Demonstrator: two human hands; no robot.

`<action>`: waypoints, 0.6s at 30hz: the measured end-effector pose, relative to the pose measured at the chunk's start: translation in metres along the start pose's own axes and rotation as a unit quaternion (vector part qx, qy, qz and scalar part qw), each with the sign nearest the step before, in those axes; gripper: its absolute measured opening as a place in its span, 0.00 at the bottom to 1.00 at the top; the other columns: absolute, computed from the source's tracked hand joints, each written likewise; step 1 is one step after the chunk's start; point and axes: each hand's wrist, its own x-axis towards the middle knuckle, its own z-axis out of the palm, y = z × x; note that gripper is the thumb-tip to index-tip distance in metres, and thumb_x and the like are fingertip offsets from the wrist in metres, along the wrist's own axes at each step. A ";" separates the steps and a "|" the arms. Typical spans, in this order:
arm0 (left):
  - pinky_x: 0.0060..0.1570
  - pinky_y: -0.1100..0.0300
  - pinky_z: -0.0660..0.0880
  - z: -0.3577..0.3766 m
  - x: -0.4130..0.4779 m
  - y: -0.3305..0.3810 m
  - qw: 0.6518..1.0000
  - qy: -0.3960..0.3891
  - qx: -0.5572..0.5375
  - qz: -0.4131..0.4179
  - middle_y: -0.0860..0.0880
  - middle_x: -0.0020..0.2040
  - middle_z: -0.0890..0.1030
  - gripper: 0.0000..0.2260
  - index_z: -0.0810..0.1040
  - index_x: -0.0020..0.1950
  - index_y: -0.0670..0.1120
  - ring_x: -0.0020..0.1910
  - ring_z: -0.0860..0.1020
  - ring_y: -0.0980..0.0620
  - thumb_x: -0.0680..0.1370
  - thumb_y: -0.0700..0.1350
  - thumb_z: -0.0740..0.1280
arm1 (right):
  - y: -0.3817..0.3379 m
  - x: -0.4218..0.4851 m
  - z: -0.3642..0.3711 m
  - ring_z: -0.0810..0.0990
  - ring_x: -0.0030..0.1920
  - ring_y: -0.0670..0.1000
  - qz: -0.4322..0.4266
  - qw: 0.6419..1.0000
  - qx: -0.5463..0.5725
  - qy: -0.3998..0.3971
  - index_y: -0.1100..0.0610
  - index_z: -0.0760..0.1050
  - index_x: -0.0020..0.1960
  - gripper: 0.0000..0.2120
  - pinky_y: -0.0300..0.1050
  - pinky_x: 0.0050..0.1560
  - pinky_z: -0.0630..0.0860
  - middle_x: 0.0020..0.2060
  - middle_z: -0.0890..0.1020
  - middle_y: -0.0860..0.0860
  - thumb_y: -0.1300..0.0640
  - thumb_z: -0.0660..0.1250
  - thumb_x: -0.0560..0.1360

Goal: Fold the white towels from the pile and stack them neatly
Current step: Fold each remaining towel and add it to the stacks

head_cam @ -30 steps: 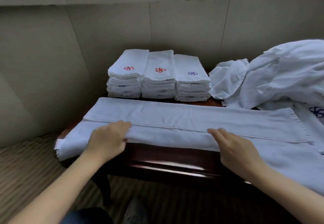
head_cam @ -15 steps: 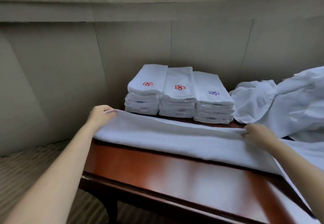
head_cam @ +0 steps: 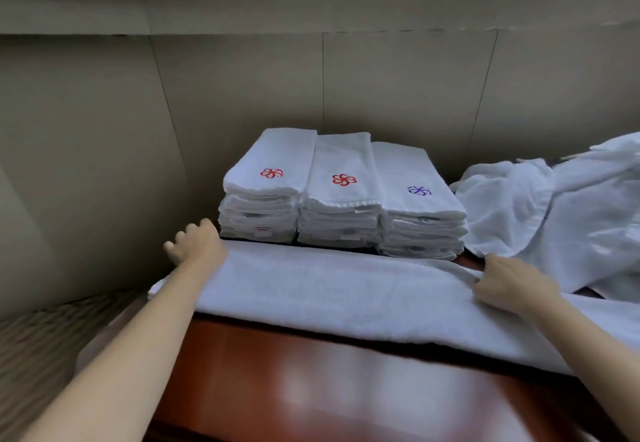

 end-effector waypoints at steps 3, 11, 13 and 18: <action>0.65 0.46 0.63 -0.005 -0.023 0.023 0.988 0.009 0.153 0.029 0.44 0.68 0.68 0.18 0.67 0.68 0.47 0.67 0.66 0.43 0.78 0.43 0.59 | 0.001 -0.008 0.004 0.77 0.48 0.54 -0.011 0.998 -0.016 0.053 0.51 0.63 0.45 0.08 0.45 0.41 0.68 0.52 0.79 0.50 0.49 0.59 0.71; 0.62 0.48 0.65 0.001 -0.133 0.137 0.932 -0.109 0.070 0.340 0.44 0.68 0.69 0.18 0.65 0.71 0.50 0.66 0.66 0.42 0.81 0.43 0.53 | 0.016 -0.032 -0.014 0.76 0.53 0.57 -0.113 0.993 -0.027 0.002 0.55 0.62 0.48 0.08 0.44 0.43 0.67 0.54 0.76 0.54 0.55 0.61 0.74; 0.64 0.46 0.64 0.003 -0.160 0.164 0.912 -0.162 -0.013 0.376 0.45 0.69 0.68 0.18 0.63 0.72 0.52 0.68 0.65 0.42 0.82 0.50 0.52 | 0.021 -0.048 -0.021 0.76 0.53 0.57 -0.141 0.990 -0.025 -0.018 0.55 0.62 0.48 0.09 0.44 0.42 0.66 0.54 0.76 0.55 0.58 0.62 0.72; 0.69 0.41 0.52 0.026 -0.197 0.179 0.912 -0.139 -0.040 0.383 0.51 0.73 0.63 0.22 0.58 0.75 0.58 0.74 0.57 0.49 0.81 0.60 0.50 | 0.052 -0.096 -0.031 0.74 0.55 0.56 -0.145 0.984 0.070 -0.080 0.54 0.66 0.62 0.18 0.45 0.45 0.68 0.56 0.75 0.54 0.60 0.60 0.73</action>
